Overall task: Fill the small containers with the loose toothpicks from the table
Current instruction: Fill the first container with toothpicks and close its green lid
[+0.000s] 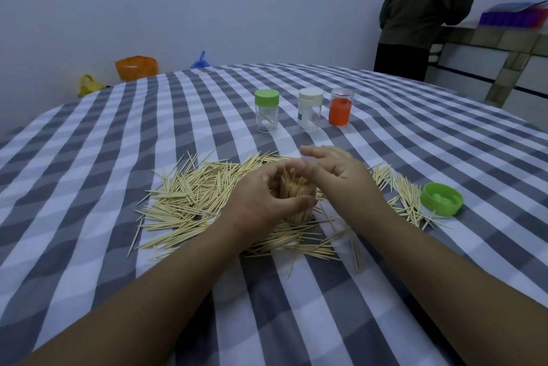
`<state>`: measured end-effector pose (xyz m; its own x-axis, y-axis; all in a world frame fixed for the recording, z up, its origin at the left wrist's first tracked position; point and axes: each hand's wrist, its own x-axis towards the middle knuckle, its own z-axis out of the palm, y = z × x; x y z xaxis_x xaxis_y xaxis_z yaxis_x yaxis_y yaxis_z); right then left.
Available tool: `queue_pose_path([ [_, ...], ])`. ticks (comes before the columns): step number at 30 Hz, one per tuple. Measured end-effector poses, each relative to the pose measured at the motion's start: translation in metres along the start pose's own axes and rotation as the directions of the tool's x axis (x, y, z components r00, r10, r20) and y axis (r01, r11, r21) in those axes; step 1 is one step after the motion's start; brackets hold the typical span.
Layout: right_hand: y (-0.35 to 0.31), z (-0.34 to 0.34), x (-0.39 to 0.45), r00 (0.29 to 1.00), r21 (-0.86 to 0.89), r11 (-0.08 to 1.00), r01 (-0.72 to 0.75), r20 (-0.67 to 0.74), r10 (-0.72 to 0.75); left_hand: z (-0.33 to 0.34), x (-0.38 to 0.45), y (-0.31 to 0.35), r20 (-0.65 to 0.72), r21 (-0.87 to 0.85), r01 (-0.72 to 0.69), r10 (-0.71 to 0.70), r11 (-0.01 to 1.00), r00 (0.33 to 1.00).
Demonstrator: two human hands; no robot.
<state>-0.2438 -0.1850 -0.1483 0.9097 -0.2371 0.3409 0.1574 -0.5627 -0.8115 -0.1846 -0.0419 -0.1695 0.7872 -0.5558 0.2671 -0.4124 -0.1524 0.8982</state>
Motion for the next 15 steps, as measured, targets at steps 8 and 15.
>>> queue_pose_path([
  [8, 0.0067, -0.0006, 0.0024, 0.979, 0.150, 0.981, -0.123, -0.144, 0.145, 0.0011, -0.0002, 0.0013, -0.014, -0.003, 0.015, -0.015, 1.000, 1.000],
  [15, 0.0038, -0.0035, 0.0032, 0.988, 0.162, 0.976, -0.144, -0.037, 0.152, 0.0008, -0.0007, 0.0032, -0.009, -0.032, 0.030, -0.030, 0.999, 0.999],
])
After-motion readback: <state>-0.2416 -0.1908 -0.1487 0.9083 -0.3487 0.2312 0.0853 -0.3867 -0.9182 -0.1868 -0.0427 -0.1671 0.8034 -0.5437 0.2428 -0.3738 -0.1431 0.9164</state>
